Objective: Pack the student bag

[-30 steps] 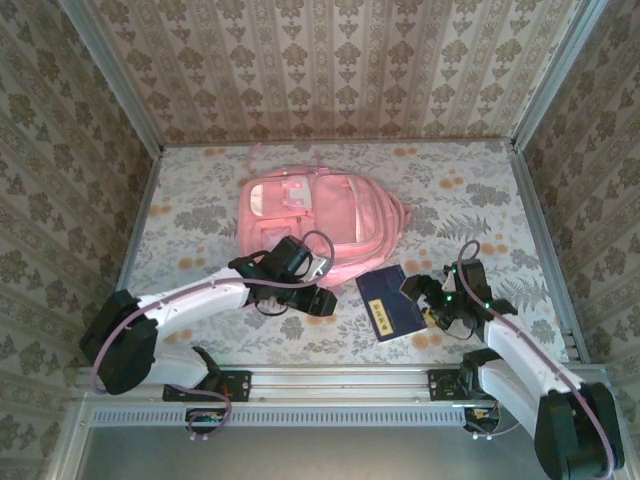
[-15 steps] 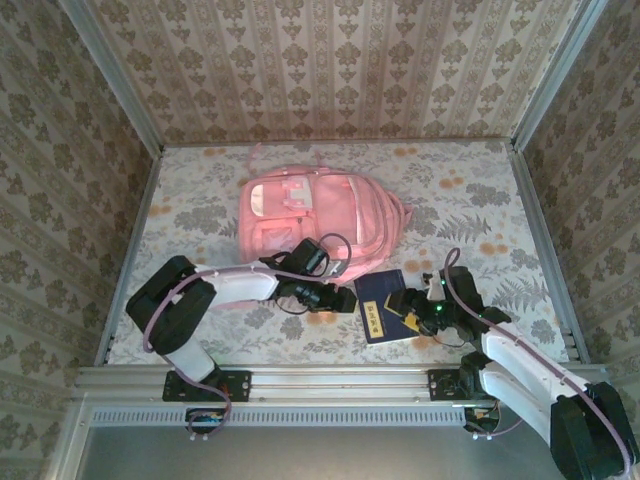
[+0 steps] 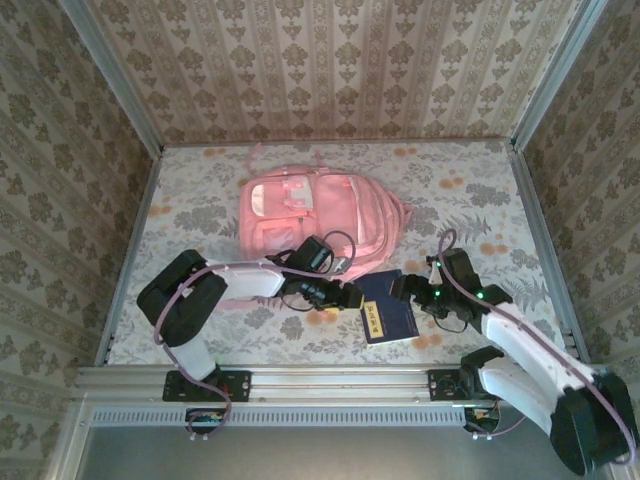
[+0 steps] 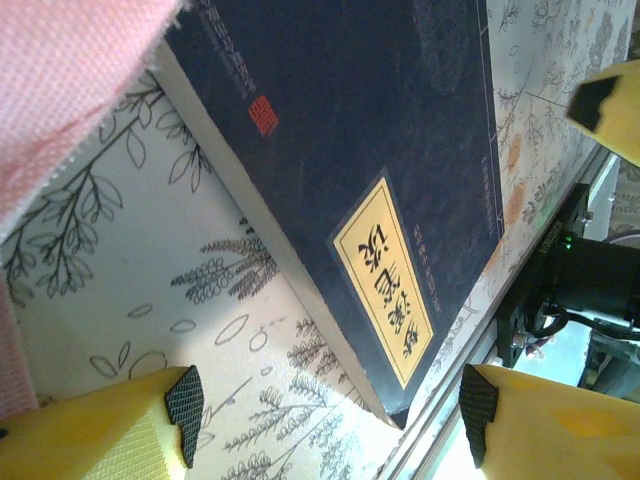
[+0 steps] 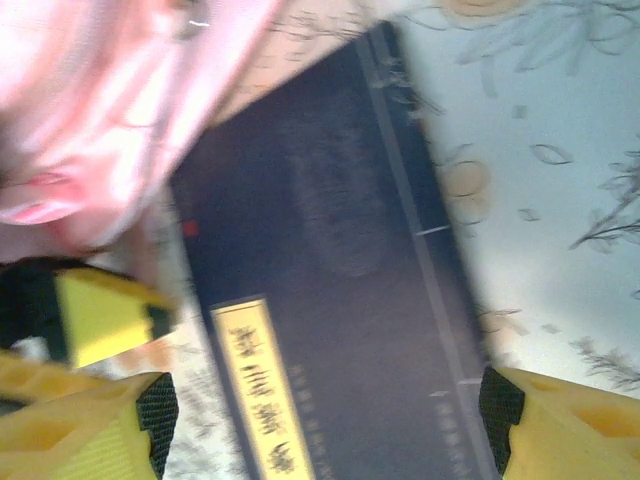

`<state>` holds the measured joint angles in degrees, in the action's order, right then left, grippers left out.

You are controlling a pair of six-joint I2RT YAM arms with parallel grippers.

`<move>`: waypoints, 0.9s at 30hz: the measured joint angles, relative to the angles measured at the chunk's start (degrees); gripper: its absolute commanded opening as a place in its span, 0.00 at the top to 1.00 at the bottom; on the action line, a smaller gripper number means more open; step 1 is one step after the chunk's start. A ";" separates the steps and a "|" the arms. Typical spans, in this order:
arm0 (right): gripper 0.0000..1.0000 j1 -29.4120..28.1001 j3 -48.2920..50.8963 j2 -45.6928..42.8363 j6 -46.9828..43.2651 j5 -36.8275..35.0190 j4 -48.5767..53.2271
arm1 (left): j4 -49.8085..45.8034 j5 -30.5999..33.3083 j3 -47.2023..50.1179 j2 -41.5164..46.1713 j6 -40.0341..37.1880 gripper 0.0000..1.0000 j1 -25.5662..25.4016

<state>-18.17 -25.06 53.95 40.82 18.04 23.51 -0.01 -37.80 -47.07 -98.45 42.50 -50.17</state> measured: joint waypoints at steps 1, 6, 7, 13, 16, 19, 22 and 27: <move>0.18 0.09 -0.02 2.43 -0.26 -0.37 0.00 | 0.33 -0.20 -0.37 -0.55 0.02 0.28 0.02; 0.19 0.17 0.07 8.09 -0.37 1.11 -1.70 | 2.16 -1.97 -2.99 -3.48 0.42 0.28 0.00; 0.19 0.17 0.28 8.15 -0.35 2.10 -2.67 | 2.49 -2.21 -3.43 -3.93 0.42 0.28 0.00; 0.20 0.20 3.08 8.13 0.85 7.30 -8.07 | 2.58 -3.48 -5.75 -6.03 0.44 0.28 0.07; 0.20 0.42 4.24 7.91 2.34 8.11 -10.10 | 2.67 -4.42 -7.10 -7.30 0.44 0.28 0.31; 0.20 0.44 4.90 7.34 3.19 8.09 -10.88 | 2.84 -5.18 -8.26 -8.39 0.50 0.28 0.44; 0.20 0.50 5.68 6.73 3.96 8.00 -11.76 | 3.32 -5.57 -8.68 -8.81 0.92 0.31 0.44; 0.21 0.50 5.79 6.75 4.20 7.69 -11.89 | 3.32 -5.77 -8.68 -8.61 1.36 0.34 0.44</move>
<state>-17.67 -19.27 60.71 45.01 25.74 11.62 3.31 -43.57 -55.75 -107.07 43.86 -49.74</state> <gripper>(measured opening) 0.795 0.664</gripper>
